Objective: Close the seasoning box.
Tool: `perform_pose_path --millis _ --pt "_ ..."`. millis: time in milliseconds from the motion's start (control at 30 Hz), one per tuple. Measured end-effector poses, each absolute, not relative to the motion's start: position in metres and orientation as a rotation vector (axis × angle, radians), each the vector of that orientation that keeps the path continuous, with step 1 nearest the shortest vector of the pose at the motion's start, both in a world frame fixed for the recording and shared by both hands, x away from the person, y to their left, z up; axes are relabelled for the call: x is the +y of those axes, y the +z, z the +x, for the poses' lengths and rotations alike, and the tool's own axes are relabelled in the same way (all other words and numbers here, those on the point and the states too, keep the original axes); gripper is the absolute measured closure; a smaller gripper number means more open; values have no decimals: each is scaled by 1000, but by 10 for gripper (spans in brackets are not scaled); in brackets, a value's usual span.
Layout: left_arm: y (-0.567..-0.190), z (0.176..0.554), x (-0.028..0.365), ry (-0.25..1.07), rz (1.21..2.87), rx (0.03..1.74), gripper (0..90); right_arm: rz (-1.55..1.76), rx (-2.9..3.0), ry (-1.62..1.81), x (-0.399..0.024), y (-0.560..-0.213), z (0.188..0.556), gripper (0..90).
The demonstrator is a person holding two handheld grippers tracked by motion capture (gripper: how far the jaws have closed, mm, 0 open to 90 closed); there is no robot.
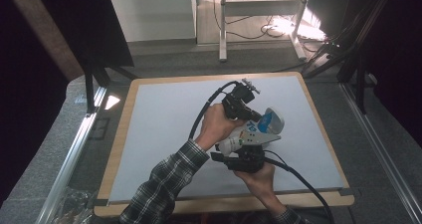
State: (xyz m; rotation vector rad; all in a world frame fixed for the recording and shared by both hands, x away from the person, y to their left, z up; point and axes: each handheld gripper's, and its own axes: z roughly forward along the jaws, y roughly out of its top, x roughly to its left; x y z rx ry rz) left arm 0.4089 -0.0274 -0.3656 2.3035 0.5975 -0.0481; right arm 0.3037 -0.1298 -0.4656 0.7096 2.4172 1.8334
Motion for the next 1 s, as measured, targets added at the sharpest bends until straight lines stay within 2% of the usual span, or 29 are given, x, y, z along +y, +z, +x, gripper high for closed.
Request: perform_pose_path --millis 1000 --pt "-369 406 -21 -37 2285 588 897 689 2433 1805 -128 -470 303 606"
